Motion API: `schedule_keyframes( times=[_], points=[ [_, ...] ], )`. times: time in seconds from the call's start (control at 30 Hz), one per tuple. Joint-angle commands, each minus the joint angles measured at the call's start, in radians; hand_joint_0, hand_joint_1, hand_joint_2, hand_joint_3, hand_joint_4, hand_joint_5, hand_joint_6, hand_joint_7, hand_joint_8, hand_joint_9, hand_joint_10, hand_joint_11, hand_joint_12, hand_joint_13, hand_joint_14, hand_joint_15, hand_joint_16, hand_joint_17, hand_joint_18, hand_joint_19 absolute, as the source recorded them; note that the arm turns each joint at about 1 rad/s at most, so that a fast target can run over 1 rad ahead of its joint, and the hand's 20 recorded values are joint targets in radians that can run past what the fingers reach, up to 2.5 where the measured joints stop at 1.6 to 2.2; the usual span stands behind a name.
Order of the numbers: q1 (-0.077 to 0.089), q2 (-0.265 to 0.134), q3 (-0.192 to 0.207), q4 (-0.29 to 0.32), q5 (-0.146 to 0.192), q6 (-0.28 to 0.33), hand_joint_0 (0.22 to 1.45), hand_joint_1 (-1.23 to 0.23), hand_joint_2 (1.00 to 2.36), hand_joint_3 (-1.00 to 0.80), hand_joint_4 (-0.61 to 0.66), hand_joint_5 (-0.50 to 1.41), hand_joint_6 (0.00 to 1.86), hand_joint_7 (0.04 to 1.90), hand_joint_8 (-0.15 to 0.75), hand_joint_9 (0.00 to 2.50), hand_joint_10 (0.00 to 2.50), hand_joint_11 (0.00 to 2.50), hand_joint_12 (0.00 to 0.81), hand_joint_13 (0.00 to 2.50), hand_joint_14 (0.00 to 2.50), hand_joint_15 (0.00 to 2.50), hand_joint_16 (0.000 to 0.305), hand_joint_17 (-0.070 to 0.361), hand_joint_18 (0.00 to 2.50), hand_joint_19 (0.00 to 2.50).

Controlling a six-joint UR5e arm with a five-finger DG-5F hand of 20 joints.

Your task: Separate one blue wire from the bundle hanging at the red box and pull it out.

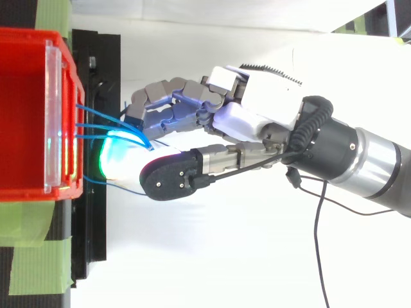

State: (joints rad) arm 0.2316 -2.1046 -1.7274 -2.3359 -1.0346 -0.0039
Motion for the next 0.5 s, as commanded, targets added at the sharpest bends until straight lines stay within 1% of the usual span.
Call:
schedule_keyframes(
  times=[0.0, 0.1, 0.47],
  points=[
    [-0.003, 0.000, 0.000, 0.000, -0.009, 0.001, 0.60, -0.66, 1.01, -0.35, 0.26, -0.18, 0.82, 0.83, 0.351, 0.63, 0.01, 0.30, 0.451, 0.53, 0.01, 0.31, 0.056, 0.126, 0.53, 0.29],
    [-0.006, 0.000, 0.000, 0.000, -0.007, 0.001, 0.59, -0.66, 1.01, -0.36, 0.28, -0.17, 0.77, 0.87, 0.350, 0.63, 0.01, 0.30, 0.450, 0.53, 0.01, 0.32, 0.056, 0.126, 0.53, 0.30],
    [-0.020, 0.000, 0.000, 0.000, -0.009, 0.001, 0.58, -0.64, 1.01, -0.37, 0.28, -0.17, 0.71, 0.92, 0.354, 0.62, 0.01, 0.30, 0.452, 0.53, 0.01, 0.32, 0.056, 0.127, 0.52, 0.30]
  ],
)
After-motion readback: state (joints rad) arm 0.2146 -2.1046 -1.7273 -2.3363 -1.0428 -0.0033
